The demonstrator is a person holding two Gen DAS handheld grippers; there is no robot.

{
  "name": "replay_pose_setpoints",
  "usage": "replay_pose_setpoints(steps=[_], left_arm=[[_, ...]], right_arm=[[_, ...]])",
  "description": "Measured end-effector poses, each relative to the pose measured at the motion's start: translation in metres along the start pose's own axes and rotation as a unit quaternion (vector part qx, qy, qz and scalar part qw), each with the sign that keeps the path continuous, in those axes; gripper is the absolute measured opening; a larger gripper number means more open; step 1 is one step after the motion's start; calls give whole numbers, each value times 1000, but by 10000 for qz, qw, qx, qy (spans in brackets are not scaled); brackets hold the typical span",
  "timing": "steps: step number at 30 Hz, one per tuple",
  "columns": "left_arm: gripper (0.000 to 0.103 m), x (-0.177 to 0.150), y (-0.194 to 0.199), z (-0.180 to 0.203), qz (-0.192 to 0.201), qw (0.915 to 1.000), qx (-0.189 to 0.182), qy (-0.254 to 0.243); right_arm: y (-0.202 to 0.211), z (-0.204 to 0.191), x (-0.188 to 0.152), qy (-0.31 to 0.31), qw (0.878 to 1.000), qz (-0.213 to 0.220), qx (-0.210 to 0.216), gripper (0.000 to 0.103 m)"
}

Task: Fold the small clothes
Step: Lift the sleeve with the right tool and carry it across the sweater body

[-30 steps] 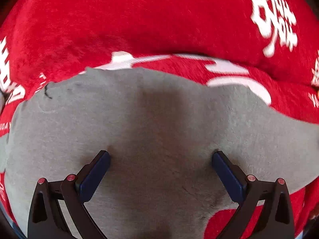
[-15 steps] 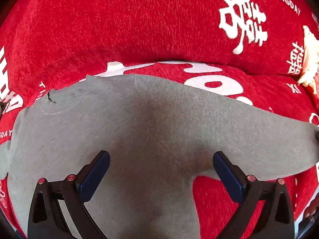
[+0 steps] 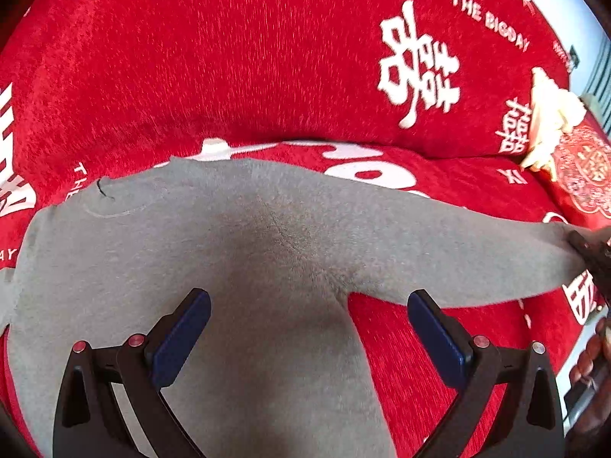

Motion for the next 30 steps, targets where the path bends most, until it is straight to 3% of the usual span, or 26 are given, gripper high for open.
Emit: replay_pose_setpoints(steps=[10, 19, 30], left_arm=[[103, -23, 30, -33, 220, 9997, -105, 41], [103, -45, 46, -83, 194, 9995, 54, 235], [103, -64, 63, -140, 246, 9979, -3, 598]], right_arm=[[34, -43, 15, 316, 9993, 205, -39, 7], [61, -104, 16, 670, 9971, 358, 41, 7], [86, -193, 1, 1105, 9921, 515, 308, 7]])
Point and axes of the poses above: each gripper's, at about its wrist camera, not at the fingertips, and y roughly against the way its jaws point, z to its right, x to its top, the point moved 10 cm from there along -y, roughly the way its jaws point
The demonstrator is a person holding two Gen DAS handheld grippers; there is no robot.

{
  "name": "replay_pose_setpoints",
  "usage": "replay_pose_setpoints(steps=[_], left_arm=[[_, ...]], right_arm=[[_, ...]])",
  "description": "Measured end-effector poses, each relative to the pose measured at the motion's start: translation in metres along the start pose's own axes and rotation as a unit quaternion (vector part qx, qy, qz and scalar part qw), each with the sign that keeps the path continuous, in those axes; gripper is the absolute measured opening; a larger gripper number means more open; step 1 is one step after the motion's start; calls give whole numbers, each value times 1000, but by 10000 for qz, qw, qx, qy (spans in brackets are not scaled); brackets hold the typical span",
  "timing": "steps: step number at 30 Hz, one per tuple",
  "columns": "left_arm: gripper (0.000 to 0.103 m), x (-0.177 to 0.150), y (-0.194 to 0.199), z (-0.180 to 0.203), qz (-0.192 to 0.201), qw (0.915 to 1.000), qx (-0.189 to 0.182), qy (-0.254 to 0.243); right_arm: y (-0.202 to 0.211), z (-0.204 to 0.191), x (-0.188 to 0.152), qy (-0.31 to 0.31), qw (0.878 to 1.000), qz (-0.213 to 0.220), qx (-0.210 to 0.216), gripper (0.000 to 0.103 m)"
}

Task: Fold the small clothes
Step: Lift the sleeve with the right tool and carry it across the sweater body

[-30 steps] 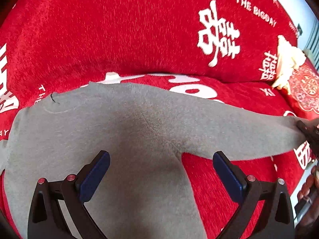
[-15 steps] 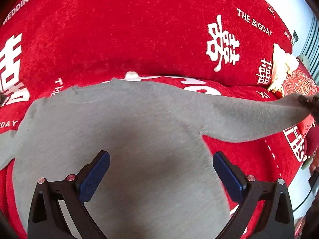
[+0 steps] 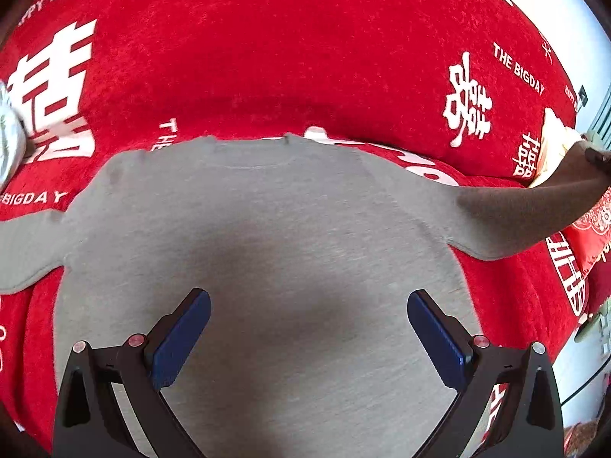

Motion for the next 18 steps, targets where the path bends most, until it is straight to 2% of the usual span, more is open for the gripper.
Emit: replay_pose_setpoints(steps=[11, 18], left_arm=[[103, -7, 5, -56, -55, 9994, 14, 346], [103, -10, 3, -86, -167, 9987, 99, 471]], right_arm=[[-6, -106, -20, 544, 9978, -74, 364, 7], [-18, -175, -45, 884, 9936, -260, 647, 7]])
Point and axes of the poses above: each gripper's, at about its wrist camera, not at the fingertips, and y roughly against the way its jaws point, z to its right, x to its top, the point moved 10 cm from there along -y, roughly the way its jaws point
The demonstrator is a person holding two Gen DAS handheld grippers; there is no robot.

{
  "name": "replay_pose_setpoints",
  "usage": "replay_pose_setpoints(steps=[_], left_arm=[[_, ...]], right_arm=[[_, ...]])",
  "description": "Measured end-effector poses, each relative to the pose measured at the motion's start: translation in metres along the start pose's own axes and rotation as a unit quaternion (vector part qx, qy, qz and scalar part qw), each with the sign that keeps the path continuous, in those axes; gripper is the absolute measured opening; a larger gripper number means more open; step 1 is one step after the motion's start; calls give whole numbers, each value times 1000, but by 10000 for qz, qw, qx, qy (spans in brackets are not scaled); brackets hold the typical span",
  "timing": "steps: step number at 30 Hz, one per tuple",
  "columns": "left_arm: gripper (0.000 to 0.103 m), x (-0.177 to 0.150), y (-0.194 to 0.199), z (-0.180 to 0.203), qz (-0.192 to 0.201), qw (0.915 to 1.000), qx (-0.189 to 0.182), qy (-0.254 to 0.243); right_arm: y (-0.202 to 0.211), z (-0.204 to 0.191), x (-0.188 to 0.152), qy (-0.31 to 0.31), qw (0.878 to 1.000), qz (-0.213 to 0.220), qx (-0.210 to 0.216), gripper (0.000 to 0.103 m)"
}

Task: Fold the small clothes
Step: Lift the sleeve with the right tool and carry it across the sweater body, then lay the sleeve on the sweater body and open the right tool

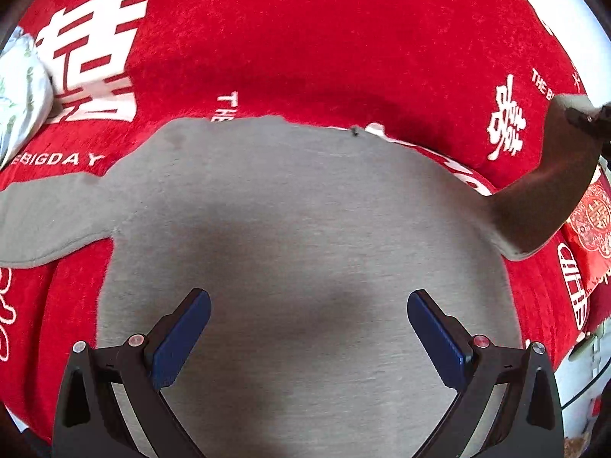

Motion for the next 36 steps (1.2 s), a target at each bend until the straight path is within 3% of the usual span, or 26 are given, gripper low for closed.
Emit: replay_pose_setpoints(steps=[10, 20, 30, 33, 35, 36], left_arm=[[103, -9, 0, -49, -100, 9993, 140, 331], [103, -16, 11, -84, -54, 9980, 117, 618], [103, -24, 16, -112, -97, 9956, 120, 925], [103, -25, 14, -117, -116, 9940, 45, 1090], [103, -25, 12, -118, -136, 9932, 27, 1160], [103, -25, 12, -118, -143, 9929, 24, 1183]], right_arm=[[-39, -103, -36, 449, 9972, -386, 462, 7], [-76, -208, -102, 1150, 9851, -904, 910, 7], [-116, -261, -180, 1613, 9664, -1686, 1081, 8], [-121, -271, -200, 1730, 9568, -1967, 1261, 15], [-119, -277, -209, 1813, 9506, -2067, 1440, 29], [-117, -280, -209, 1834, 9487, -2064, 1542, 44]])
Point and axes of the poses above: each gripper's, at about its wrist camera, not at the fingertips, and y roughly against the way its jaws point, z to its right, x to its top, the point moved 10 cm from there along -y, roughly the way its jaws point
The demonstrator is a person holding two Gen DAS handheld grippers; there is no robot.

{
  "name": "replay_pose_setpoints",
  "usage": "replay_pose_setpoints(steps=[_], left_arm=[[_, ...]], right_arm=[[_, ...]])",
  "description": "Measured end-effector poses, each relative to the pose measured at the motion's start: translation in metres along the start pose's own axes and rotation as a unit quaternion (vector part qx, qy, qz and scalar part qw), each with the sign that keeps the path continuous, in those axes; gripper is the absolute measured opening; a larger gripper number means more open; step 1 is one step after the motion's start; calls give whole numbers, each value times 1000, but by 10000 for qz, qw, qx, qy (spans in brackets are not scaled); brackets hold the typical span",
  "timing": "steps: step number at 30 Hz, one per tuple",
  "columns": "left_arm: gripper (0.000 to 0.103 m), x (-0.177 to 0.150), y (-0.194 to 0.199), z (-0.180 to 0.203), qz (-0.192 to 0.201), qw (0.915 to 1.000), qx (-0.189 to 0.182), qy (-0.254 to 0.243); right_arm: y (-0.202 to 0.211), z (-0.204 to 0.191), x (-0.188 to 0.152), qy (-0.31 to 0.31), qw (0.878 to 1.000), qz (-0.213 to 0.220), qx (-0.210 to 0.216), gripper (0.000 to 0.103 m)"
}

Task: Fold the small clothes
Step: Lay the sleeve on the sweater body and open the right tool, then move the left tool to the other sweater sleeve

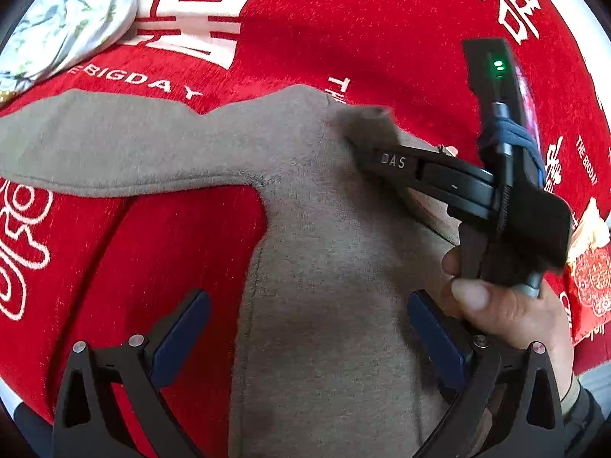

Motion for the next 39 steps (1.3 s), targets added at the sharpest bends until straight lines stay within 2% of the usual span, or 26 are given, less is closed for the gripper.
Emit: replay_pose_setpoints(steps=[1, 3, 5, 7, 11, 13, 14, 17, 21, 24, 30, 32, 35, 37, 39], left_arm=[[103, 0, 0, 0, -6, 10000, -1, 20], [103, 1, 1, 3, 6, 10000, -24, 41], [103, 3, 4, 7, 27, 10000, -47, 55], [103, 5, 6, 13, 54, 10000, -36, 0], [103, 15, 3, 35, 78, 9995, 67, -291], [103, 22, -6, 52, 8, 9991, 81, -414], [103, 25, -11, 60, -29, 9989, 78, -463], [103, 40, -37, 83, -189, 9973, 212, -675], [103, 56, -73, 103, -418, 9955, 427, -742], [103, 65, -96, 108, -484, 9915, 813, -889], [103, 79, -119, 111, -239, 9796, 1375, -1443], [103, 85, -123, 112, -191, 9783, 1449, -1469], [103, 89, -119, 114, -227, 9796, 1451, -1376], [103, 87, -105, 113, -53, 9861, 1170, -1179], [103, 82, -104, 109, -19, 9876, 1137, -1086]], right_arm=[[3, -3, 0, 22, 9999, 15, 121, 59], [13, -10, 3, 5, 9987, 88, 493, 68], [29, -12, 8, 18, 9972, 216, 717, 69], [45, -2, 13, 14, 9967, 409, 697, 71], [74, 70, 15, -458, 9964, 634, 317, 73], [78, 109, 10, -615, 9961, 626, -66, 73], [79, 140, 4, -757, 9950, 556, -334, 73], [76, 207, -16, -1334, 9878, 288, -752, 73], [63, 251, -33, -1566, 9836, 60, -895, 73], [51, 258, -32, -1502, 9844, 56, -913, 74], [27, 267, -16, -1273, 9863, -139, -1044, 90], [20, 270, -13, -1213, 9866, -243, -1063, 94], [22, 269, -13, -1115, 9863, -372, -1156, 95], [31, 262, -14, -1153, 9874, -220, -1061, 95], [42, 254, -20, -1244, 9880, -44, -915, 95]])
Point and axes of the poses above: each gripper's, at about its wrist camera, not at the fingertips, and y roughly against the way its jaws point, z to its right, x to its top, the point moved 10 cm from there along -y, roughly the way its jaws point
